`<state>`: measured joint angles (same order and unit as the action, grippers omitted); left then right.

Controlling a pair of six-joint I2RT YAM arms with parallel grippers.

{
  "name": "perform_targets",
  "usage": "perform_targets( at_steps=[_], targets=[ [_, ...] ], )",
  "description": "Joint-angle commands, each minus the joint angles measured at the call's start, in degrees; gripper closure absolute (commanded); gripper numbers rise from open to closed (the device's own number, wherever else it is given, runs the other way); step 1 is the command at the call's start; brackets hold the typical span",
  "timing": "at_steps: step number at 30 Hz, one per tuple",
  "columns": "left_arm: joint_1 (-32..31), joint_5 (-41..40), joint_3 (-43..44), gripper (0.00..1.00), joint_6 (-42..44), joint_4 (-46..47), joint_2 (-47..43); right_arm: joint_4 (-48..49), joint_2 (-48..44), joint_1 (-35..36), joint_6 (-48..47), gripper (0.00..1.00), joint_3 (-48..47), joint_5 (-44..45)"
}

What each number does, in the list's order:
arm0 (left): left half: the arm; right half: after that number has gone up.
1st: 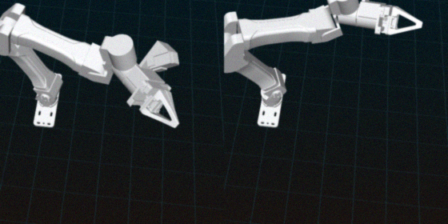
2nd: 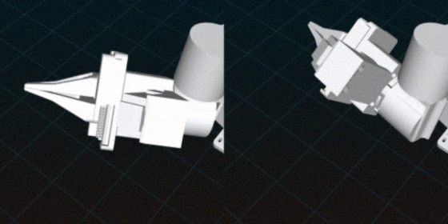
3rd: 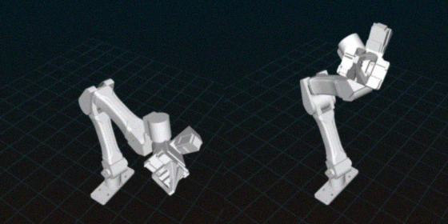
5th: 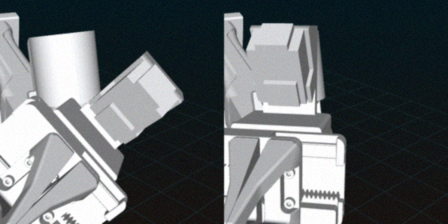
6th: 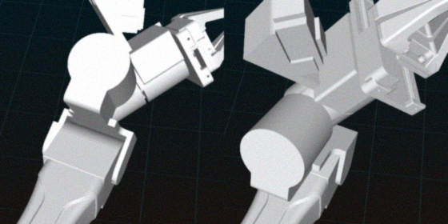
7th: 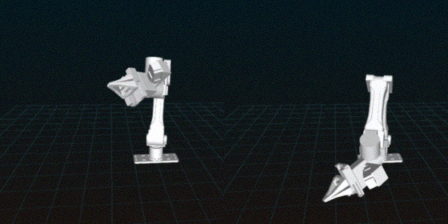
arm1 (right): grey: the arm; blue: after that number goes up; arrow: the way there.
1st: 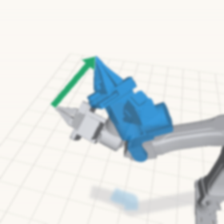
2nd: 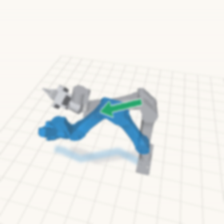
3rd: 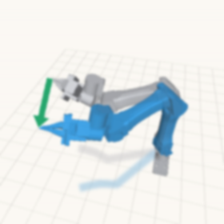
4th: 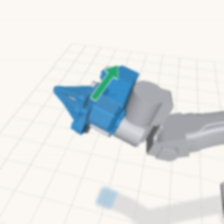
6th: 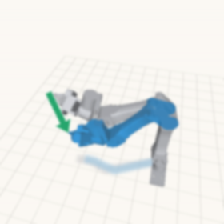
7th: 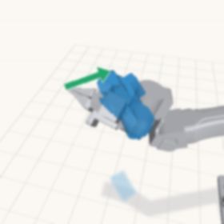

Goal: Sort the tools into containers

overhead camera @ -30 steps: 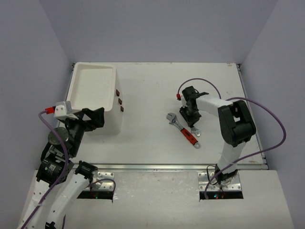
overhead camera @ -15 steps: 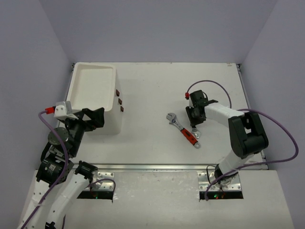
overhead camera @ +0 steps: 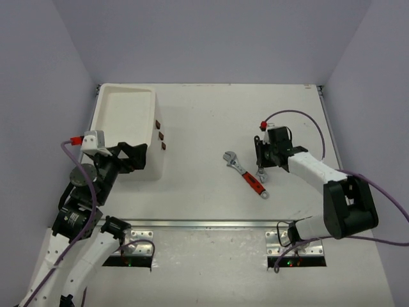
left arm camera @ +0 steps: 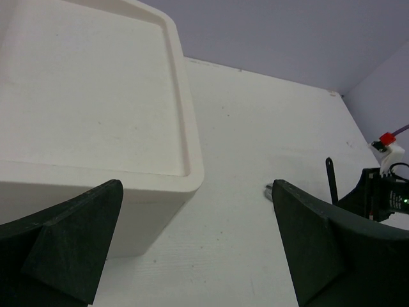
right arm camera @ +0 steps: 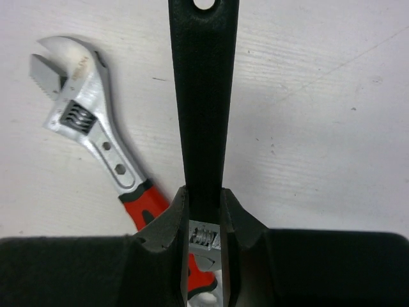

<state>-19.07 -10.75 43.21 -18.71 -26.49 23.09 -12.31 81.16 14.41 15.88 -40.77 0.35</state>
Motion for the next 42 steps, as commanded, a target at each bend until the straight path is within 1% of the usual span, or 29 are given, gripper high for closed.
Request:
perform_targets(
  at_steps=[1, 3, 4, 7, 9, 10, 11, 13, 15, 17, 20, 23, 28, 33, 35, 38, 40, 42],
  targets=[
    [0.6, 8.8, 2.4, 0.00, -1.3, 2.8, 6.5, 5.7, -8.2, 0.4, 1.0, 1.00, -1.0, -3.9],
    [0.5, 16.4, 2.5, 0.00, -4.0, 5.5, 9.8, 5.0, -12.3, 1.1, 1.5, 1.00, -1.2, -5.9],
    [0.5, 18.8, 2.4, 0.00, -5.2, 7.3, 10.7, 4.5, -13.5, 1.4, 1.6, 1.00, -1.4, -6.7],
    [-0.3, 25.6, 0.1, 0.00, -9.3, 15.4, 14.0, 2.4, -16.6, 3.1, 3.2, 1.00, -3.2, -8.7],
    [-3.2, 28.0, -0.6, 0.00, -12.6, 21.7, 16.7, 0.6, -17.5, 6.2, 3.7, 1.00, -4.4, -9.7],
    [-4.9, 27.9, -0.7, 0.00, -12.7, 23.5, 17.8, 0.1, -17.8, 7.5, 4.0, 1.00, -4.9, -9.6],
    [-8.0, 26.7, -0.7, 0.00, -13.7, 25.3, 19.5, -0.2, -18.3, 9.5, 4.6, 1.00, -5.2, -9.4],
    [-12.6, 20.7, -0.4, 0.01, -13.5, 28.9, 23.1, -0.3, -19.1, 11.7, 5.9, 1.00, -5.6, -9.2],
    [-18.7, 16.7, 2.1, 0.04, -12.1, 30.1, 26.6, 1.1, -20.2, 14.0, 8.7, 1.00, -5.5, -11.8],
    [-22.3, 13.8, 5.0, 0.07, -11.3, 30.2, 32.9, 3.2, -21.0, 15.2, 10.8, 1.00, -5.4, -13.9],
    [-25.5, 9.9, 8.2, 0.10, -10.9, 30.6, 37.2, 5.1, -21.8, 16.2, 13.1, 1.00, -5.4, -16.3],
    [-26.3, 8.9, 8.9, 0.15, -11.3, 32.1, 39.7, 7.1, -22.1, 16.8, 15.2, 1.00, -5.5, -19.9],
    [-26.6, 7.5, 9.7, 0.32, -12.1, 33.0, 42.5, 9.8, -23.6, 18.3, 16.5, 1.00, -5.3, -23.8],
    [-27.1, 6.6, 8.9, 0.37, -13.2, 35.5, 42.3, 11.9, -25.1, 18.7, 18.4, 1.00, -4.7, -29.0],
    [-27.2, 7.4, 9.0, 0.39, -13.5, 36.1, 42.8, 13.9, -25.2, 19.2, 18.8, 1.00, -4.6, -29.8],
    [-27.8, 7.3, 9.8, 0.44, -13.9, 36.6, 43.9, 14.0, -25.1, 20.9, 18.4, 1.00, -5.1, -28.6],
    [-28.3, 7.5, 9.8, 0.50, -14.2, 37.3, 44.4, 14.6, -24.9, 21.6, 18.5, 1.00, -5.2, -28.5],
    [-28.8, 8.0, 9.9, 0.61, -14.2, 37.7, 45.3, 15.2, -24.5, 21.9, 18.7, 1.00, -5.4, -28.2]
  ],
)
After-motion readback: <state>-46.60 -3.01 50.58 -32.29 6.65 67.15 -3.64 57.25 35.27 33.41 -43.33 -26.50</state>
